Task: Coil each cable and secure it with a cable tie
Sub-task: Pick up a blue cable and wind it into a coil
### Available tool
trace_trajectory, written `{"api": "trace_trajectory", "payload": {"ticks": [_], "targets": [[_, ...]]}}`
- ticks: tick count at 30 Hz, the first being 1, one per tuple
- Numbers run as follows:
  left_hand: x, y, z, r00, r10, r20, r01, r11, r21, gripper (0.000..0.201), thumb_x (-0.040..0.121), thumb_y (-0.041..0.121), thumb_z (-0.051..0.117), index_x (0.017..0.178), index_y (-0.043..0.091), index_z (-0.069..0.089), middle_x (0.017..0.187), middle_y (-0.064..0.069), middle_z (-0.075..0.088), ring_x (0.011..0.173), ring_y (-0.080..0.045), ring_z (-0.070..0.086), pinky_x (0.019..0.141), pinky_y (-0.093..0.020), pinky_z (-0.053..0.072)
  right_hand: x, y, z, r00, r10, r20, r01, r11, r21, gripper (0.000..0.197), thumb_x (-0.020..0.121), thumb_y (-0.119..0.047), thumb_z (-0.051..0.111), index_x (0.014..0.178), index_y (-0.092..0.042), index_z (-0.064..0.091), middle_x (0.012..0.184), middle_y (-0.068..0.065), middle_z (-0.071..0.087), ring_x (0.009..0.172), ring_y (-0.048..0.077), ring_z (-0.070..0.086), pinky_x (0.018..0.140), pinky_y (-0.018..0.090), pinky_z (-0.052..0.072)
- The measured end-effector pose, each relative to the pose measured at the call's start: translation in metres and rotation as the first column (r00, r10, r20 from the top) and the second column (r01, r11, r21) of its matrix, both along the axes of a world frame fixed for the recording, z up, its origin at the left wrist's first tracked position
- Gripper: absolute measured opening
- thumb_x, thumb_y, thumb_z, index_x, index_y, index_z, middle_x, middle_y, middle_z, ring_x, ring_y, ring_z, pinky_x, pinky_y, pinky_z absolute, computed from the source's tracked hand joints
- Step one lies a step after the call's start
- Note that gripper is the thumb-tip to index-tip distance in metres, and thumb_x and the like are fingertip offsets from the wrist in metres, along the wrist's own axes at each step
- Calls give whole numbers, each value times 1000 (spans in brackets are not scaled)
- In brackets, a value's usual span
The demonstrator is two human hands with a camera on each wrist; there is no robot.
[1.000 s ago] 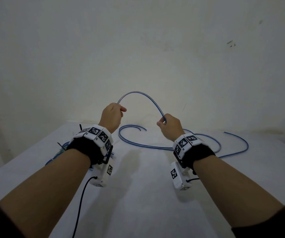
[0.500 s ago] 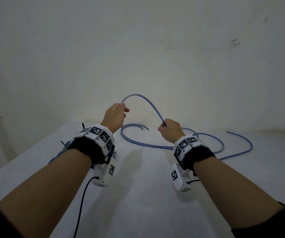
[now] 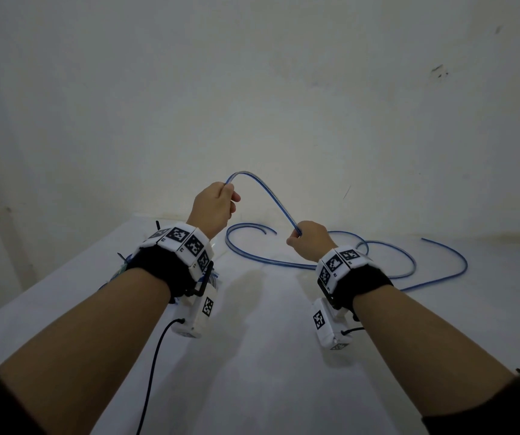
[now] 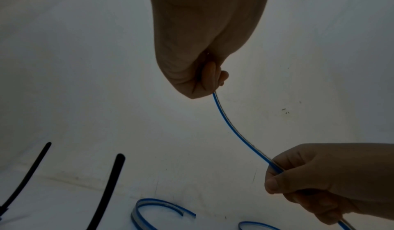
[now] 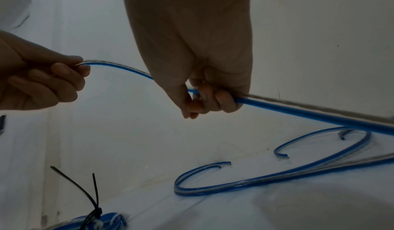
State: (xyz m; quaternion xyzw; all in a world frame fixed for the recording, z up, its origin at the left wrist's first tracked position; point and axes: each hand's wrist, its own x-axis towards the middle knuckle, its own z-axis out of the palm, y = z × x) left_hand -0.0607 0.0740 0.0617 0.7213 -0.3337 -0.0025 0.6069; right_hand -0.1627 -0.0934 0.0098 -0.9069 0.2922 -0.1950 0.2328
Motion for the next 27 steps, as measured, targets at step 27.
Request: {"api": "trace_trajectory", "payload": {"ticks": [27], "targets": [[1,-3,-10,997,-23,-73,31,993,112,34,99,18,32,75,12,53,67,-4,51,56,-15,45,50,-23,35,4,-4,-9,993,-7,-116,8,1000,5,34,86,-7,48,57,-14,33,59,2,39,57,18,38,48,24,28]]}}
